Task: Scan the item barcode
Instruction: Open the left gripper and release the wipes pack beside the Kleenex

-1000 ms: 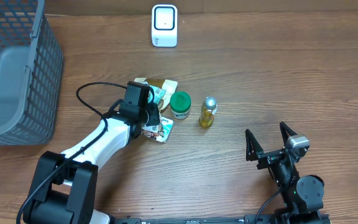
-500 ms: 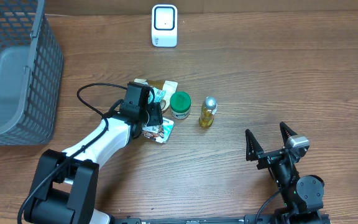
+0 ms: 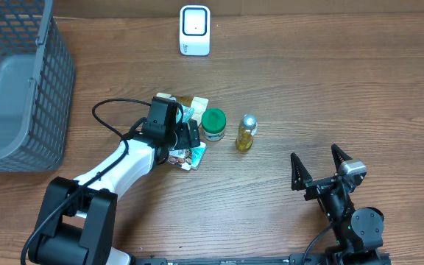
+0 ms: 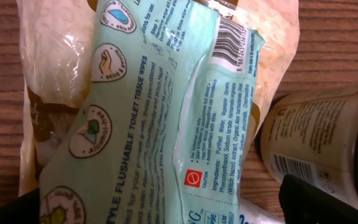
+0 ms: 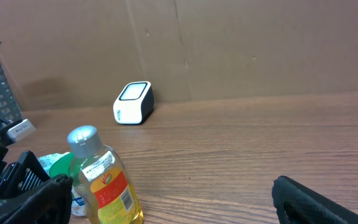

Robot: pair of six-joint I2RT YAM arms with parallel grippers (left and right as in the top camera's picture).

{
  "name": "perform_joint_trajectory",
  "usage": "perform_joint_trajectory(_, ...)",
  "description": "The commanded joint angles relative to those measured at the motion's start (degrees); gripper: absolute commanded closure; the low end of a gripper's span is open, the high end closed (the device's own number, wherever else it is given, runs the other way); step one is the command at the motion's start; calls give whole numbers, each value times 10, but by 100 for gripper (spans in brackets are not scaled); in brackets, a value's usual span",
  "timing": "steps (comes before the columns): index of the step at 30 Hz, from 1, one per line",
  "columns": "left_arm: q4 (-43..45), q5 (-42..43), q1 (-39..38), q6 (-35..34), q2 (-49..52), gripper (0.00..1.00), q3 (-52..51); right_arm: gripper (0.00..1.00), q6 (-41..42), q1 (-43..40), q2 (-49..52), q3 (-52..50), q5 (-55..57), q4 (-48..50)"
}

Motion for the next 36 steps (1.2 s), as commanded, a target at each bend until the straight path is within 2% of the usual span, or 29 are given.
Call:
perform_joint_trajectory(1,-16,11,-3,26,0,0,12,0,-2,-2,-7,-6,5,1)
perform_joint_trajectory(6,-117,10,6,54,-24,0,86,0,-2,-2,-7,-6,5,1)
perform_joint_trajectory(11,-226,6,8,119,-33,0,182,0,-2,-2,-7,-6,5,1)
perform_joint_trajectory(13,-255,-4,8,120,-33,0,211,0,-2,-2,-7,-6,5,1)
perform_joint_trajectory(19,-267,-21,8,119,-31,9,218,0,-2,-2,-7,-6,5,1)
perform_joint_trajectory(28,-295,-36,7,120,23,3,209,0,-2,-2,-7,-6,5,1)
perform_joint_trajectory(36,-311,-35,7,122,97,3,209,0,-2,-2,-7,-6,5,1)
